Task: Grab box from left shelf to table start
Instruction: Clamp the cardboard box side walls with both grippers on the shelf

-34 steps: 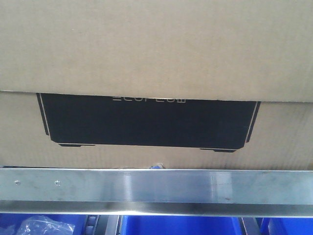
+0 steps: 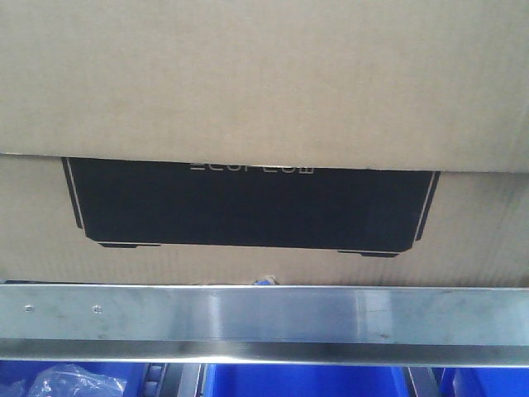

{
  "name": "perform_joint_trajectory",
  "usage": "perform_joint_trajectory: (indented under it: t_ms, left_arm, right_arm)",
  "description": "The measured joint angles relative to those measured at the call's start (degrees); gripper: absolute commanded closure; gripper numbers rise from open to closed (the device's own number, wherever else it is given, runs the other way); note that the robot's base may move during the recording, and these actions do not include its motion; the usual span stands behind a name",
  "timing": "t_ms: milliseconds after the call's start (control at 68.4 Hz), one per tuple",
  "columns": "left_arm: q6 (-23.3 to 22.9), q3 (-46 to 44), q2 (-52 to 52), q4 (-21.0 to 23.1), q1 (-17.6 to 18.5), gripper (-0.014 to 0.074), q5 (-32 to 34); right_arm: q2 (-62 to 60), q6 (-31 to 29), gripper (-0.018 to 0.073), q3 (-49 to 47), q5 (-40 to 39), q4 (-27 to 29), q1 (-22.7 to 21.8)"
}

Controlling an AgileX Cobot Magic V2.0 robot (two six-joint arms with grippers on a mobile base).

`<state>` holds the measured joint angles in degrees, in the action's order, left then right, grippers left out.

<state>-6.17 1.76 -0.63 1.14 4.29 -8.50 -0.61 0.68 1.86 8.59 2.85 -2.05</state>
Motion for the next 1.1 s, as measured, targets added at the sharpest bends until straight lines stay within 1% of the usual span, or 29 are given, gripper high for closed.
perform_joint_trajectory:
  t_ms: [132,248,351,439,526,614,687,775,804,862,892,935,979,1038,1096]
  left_arm:
    - [0.0,0.0,0.0,0.0,0.0,0.0696,4.3]
    - [0.0,0.0,0.0,0.0,0.0,0.0696,10.3]
    - [0.0,0.0,0.0,1.0,0.0,0.0696,13.4]
    - [0.0,-2.4,0.0,1.6,0.0,0.0695,11.6]
    - [0.0,-7.3,0.0,1.7,0.0,0.0691,6.6]
    - [0.0,-12.5,0.4,0.7,0.0,0.0685,1.6]
    - [0.0,-16.1,1.9,-0.4,0.0,0.0632,-0.9]
    - [0.0,-20.1,4.2,-1.1,0.0,0.0476,-2.3]
    - [0.0,-21.1,5.1,-1.1,0.0,0.0400,-2.6]
    - [0.0,-23.2,7.0,-1.1,0.0,0.0279,-2.9]
    - [0.0,-24.1,8.2,-1.1,0.0,0.0246,-2.9]
    - [0.0,-26.0,9.8,-1.1,0.0,0.0222,-3.5]
    - [0.0,-27.9,11.5,-1.1,0.0,0.0225,-4.5]
    - [0.0,-31.1,14.0,-1.6,0.0,0.0225,-7.2]
    - [0.4,-35.2,17.1,-2.0,0.0,0.0225,-11.8]
  right_arm:
    - [0.0,0.0,0.0501,0.0,0.0,0.0,0.0]
    - [0.0,0.0,0.0501,0.0,0.0,0.0,0.0]
    - [0.0,0.0,0.0501,0.0,0.0,0.0,0.0]
    - [0.0,0.0,0.0501,0.0,0.0,0.0,0.0]
    - [0.0,0.0,0.0501,0.0,0.0,0.0,0.0]
    - [0.0,0.0,0.0501,0.0,-0.1,0.0,0.0]
    - [0.0,0.0,0.0501,0.0,-0.3,0.0,0.0]
    - [0.0,0.0,0.0501,0.0,-0.4,0.0,0.0]
    - [0.0,0.0,0.0501,0.0,-0.5,0.0,0.0]
    - [0.0,0.0,0.0501,0.0,-0.5,0.0,0.0]
    - [0.0,0.0,0.0501,0.0,-0.5,0.0,0.0]
    - [0.0,0.0,0.0501,0.0,-0.5,0.0,0.0]
    - [0.0,0.0,0.0501,0.0,-0.6,0.0,0.0]
    - [0.0,0.0,0.0501,0.0,-0.6,0.0,0.0]
    - [0.0,0.0,0.0501,0.0,-0.8,0.0,0.0]
